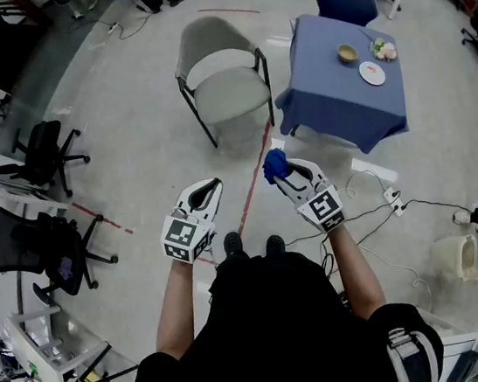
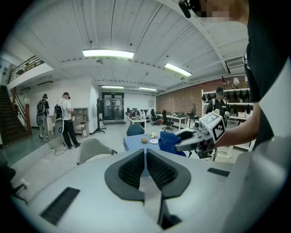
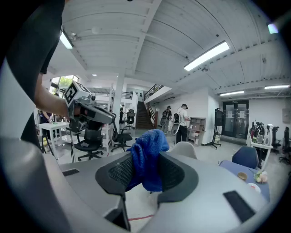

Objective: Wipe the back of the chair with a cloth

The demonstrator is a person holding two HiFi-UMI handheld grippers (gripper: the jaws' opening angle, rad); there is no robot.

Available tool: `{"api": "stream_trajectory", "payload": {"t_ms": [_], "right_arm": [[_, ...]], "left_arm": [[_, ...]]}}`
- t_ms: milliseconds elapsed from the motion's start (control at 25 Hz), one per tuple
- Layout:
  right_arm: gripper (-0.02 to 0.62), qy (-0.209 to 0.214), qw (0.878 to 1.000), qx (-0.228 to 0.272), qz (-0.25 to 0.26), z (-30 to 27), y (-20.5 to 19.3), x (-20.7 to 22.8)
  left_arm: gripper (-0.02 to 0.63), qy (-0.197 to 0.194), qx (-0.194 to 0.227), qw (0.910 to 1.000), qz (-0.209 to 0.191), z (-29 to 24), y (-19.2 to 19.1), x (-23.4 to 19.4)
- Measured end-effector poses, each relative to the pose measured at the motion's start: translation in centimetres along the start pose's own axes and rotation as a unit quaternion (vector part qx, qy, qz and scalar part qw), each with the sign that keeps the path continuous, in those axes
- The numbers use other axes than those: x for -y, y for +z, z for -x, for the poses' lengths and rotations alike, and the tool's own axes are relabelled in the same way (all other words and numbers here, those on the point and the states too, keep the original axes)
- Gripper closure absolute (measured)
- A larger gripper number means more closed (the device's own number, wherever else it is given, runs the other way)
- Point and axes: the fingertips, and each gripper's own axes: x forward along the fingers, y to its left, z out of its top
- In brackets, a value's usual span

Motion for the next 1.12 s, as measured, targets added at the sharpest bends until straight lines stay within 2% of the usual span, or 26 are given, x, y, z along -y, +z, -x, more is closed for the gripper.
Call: {"api": "stream_trajectory", "payload": {"t_ms": [200,760,1120], "right_arm": [[0.433,-0.016,1.0,0.005,-0.015,0.4,-0.6,0.6],[0.433,-0.014,0.999,0.003,-0.041,0.6,-1.7,0.1],[0.433,-0.016,0.999,-0.015,-0.044,-2.4,-1.9,1.0]], "left_arm": [[0.571,0.007,0.005,0.9999,0.008,-0.1,-0.3,-0.1],[0.571,0.01,0.004,0.9998,0.019,-0.3,-0.8,0.1],[0.571,0.009,0.003,0.9993,0.036,-1.4,-1.7,-3.9]]}}
